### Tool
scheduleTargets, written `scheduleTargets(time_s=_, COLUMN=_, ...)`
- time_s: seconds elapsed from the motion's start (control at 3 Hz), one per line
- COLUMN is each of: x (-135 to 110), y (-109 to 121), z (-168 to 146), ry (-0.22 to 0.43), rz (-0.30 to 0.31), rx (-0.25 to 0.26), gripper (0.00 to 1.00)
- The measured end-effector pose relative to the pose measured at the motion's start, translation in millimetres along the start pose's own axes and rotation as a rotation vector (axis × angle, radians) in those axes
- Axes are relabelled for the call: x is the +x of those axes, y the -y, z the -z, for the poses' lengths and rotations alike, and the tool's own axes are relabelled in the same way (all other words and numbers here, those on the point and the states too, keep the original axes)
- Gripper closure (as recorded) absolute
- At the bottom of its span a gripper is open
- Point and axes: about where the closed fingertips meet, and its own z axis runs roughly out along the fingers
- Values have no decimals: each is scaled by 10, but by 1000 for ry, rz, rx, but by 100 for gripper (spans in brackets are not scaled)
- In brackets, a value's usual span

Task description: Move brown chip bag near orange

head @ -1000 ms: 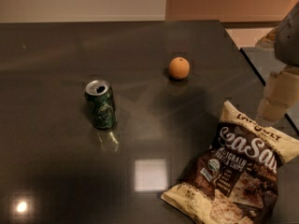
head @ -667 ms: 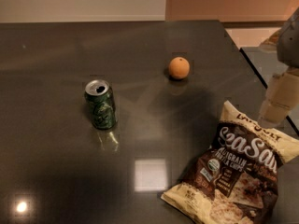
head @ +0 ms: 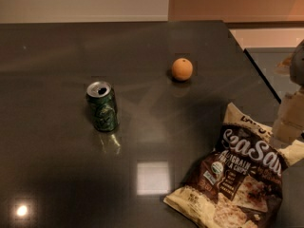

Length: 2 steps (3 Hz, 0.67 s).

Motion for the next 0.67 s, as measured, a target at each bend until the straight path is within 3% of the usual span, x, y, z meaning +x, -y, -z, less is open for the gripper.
scheduleTargets(time_s=0.67, x=154, y=-469, z=-300, ry=10, rz=-28, rx=-117, gripper=0)
